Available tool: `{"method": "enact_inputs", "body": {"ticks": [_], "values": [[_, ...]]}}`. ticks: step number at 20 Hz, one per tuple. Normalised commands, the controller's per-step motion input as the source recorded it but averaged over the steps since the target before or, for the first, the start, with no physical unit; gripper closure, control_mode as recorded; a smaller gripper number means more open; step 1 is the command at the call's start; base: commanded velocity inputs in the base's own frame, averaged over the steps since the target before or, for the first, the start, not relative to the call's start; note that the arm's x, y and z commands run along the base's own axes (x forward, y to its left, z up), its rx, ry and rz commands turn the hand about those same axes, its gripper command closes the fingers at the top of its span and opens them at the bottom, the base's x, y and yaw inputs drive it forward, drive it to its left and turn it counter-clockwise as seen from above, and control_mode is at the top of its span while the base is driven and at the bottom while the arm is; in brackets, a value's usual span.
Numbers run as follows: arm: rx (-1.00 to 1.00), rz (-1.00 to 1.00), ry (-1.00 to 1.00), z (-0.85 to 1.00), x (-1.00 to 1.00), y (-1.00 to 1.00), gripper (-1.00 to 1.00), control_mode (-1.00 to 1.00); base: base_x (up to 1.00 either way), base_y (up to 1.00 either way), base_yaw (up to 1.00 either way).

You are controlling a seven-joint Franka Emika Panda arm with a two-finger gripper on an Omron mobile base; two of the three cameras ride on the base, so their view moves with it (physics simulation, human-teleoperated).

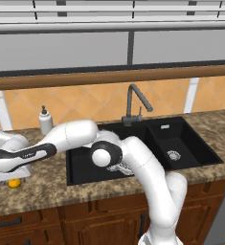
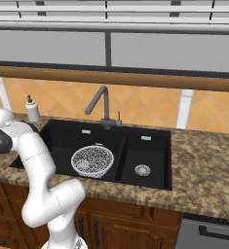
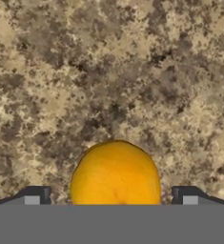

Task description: Put the colander in the sink, put the tangerine in the colander, and turn on the sink faucet and pour water over the colander.

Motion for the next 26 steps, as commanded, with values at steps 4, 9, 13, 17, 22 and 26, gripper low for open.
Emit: {"method": "enact_inputs", "body": {"ticks": [4,9,13,17,22,26], "values": [[0.00,0.00,0.00,-0.19,0.00,-0.01,-1.00,-1.00,0.00,0.00,0.00],[0.00,0.00,0.00,-0.19,0.00,0.00,1.00,-1.00,0.00,0.00,0.00],[0.00,0.00,0.00,-0.04,0.00,0.00,1.00,-1.00,0.00,0.00,0.00],[0.00,0.00,0.00,0.00,0.00,-0.02,1.00,-1.00,0.00,0.00,0.00],[0.00,0.00,0.00,0.04,0.00,-0.53,1.00,-1.00,0.00,0.00,0.00],[0.02,0.00,0.00,0.07,0.00,-0.99,1.00,-1.00,0.00,0.00,0.00]]}}
